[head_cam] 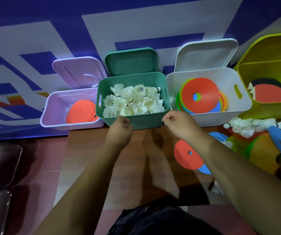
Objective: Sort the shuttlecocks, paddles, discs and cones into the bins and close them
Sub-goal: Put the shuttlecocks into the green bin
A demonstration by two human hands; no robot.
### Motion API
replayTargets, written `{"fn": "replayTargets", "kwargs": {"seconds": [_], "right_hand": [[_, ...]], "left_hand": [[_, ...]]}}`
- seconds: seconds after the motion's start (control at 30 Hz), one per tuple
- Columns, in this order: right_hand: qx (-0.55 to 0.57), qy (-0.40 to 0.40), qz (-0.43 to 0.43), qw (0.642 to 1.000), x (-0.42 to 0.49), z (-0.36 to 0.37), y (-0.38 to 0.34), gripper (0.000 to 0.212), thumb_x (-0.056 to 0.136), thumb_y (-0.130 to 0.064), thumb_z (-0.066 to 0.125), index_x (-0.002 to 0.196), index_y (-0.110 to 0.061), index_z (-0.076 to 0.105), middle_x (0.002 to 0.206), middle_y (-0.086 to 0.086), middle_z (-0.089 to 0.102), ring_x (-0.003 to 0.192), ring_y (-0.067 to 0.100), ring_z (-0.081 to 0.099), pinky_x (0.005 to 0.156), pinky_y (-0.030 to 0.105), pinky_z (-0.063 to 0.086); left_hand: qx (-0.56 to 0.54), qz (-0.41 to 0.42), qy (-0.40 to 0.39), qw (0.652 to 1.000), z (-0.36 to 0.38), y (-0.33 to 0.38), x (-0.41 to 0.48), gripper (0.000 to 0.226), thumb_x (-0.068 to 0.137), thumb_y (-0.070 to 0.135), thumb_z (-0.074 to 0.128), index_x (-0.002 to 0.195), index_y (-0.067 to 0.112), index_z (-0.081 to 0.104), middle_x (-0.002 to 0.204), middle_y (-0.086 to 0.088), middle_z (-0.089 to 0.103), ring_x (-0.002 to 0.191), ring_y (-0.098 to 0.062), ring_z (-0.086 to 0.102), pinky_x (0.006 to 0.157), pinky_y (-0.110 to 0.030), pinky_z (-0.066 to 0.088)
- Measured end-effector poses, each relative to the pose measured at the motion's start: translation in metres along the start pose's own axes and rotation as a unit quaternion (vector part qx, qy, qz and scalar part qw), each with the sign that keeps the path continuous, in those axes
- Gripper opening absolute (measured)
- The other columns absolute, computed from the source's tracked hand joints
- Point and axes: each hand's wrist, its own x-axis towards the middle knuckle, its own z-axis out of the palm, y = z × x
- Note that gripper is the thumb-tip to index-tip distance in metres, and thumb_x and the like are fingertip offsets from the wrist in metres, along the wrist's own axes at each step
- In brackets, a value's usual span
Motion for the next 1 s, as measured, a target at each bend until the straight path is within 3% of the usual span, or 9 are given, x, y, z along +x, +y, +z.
{"fn": "replayTargets", "kwargs": {"seconds": [0.13,0.23,0.4,0.47,0.57,0.67,0.83,0.93,1.0], "right_hand": [[-0.017,0.038,0.026,0.999,-0.016,-0.016,0.034,0.019,0.094,-0.03,0.062,0.086,-0.02,0.076,0.087,-0.003,0.076,0.09,0.019,0.069,0.085,0.038,0.056],[-0.013,0.053,0.07,0.996,-0.03,-0.031,0.067,0.019,0.094,-0.029,0.063,0.084,-0.017,0.073,0.087,-0.001,0.075,0.092,0.021,0.069,0.084,0.036,0.054],[0.035,0.081,0.145,0.985,-0.063,-0.058,0.133,0.019,0.095,-0.021,0.06,0.09,-0.016,0.078,0.092,-0.001,0.077,0.092,0.018,0.069,0.086,0.034,0.055],[0.032,0.087,0.18,0.979,-0.078,-0.066,0.161,0.022,0.096,-0.022,0.059,0.085,-0.009,0.074,0.085,0.008,0.073,0.087,0.028,0.068,0.081,0.041,0.056],[0.027,0.085,0.213,0.973,-0.102,-0.076,0.199,0.026,0.097,-0.024,0.055,0.085,-0.004,0.066,0.085,0.019,0.066,0.086,0.039,0.064,0.077,0.05,0.054],[0.025,0.073,0.236,0.969,-0.125,-0.077,0.23,0.031,0.101,-0.03,0.052,0.095,-0.005,0.069,0.093,0.015,0.068,0.09,0.034,0.066,0.08,0.048,0.057],[0.034,0.053,0.222,0.973,-0.151,-0.06,0.259,0.018,0.097,-0.026,0.063,0.109,-0.019,0.075,0.108,0.007,0.074,0.102,0.029,0.068,0.087,0.044,0.057],[0.052,0.038,0.183,0.981,-0.154,-0.054,0.265,0.046,0.094,-0.019,0.063,0.138,-0.03,0.065,0.12,0.006,0.072,0.109,0.027,0.065,0.089,0.039,0.055],[0.029,0.014,0.174,0.984,-0.149,-0.051,0.268,0.053,0.092,-0.021,0.062,0.143,-0.034,0.061,0.124,0.006,0.069,0.115,0.028,0.064,0.092,0.038,0.054]], "left_hand": [[0.011,0.052,-0.141,0.989,0.044,0.019,-0.011,0.011,0.093,0.022,0.058,0.101,0.025,0.064,0.089,0.002,0.075,0.075,-0.015,0.066,0.061,-0.027,0.047],[0.003,0.073,-0.203,0.976,0.084,0.036,-0.021,0.015,0.095,0.01,0.054,0.101,0.015,0.067,0.083,-0.004,0.076,0.054,0.0,0.059,0.05,-0.017,0.043],[0.022,0.115,-0.291,0.949,0.15,0.062,-0.037,0.013,0.09,0.006,0.057,0.089,0.014,0.068,0.074,-0.004,0.075,0.058,-0.013,0.065,0.058,-0.027,0.052],[-0.014,0.095,-0.33,0.939,0.177,0.068,-0.046,0.007,0.088,0.003,0.06,0.091,0.006,0.065,0.076,-0.013,0.072,0.059,-0.013,0.063,0.054,-0.024,0.048],[-0.017,0.084,-0.382,0.92,0.217,0.071,-0.058,0.008,0.087,0.008,0.065,0.089,0.016,0.065,0.091,-0.019,0.072,0.073,-0.032,0.064,0.06,-0.026,0.051],[0.098,0.165,-0.39,0.9,0.246,0.077,-0.077,0.01,0.094,0.015,0.068,0.102,0.018,0.072,0.102,-0.007,0.075,0.085,-0.025,0.067,0.077,-0.028,0.054],[0.284,0.225,-0.377,0.852,0.289,0.085,-0.111,0.022,0.089,0.036,0.07,0.102,0.018,0.068,0.102,-0.003,0.074,0.1,-0.023,0.067,0.084,-0.034,0.052],[0.367,0.239,-0.399,0.806,0.305,0.085,-0.127,0.055,0.082,0.055,0.081,0.116,0.017,0.06,0.1,0.003,0.06,0.095,-0.02,0.058,0.075,-0.035,0.045],[0.386,0.243,-0.385,0.802,0.311,0.082,-0.136,0.066,0.079,0.061,0.08,0.123,0.019,0.055,0.102,0.003,0.054,0.1,-0.022,0.059,0.076,-0.032,0.04]]}}
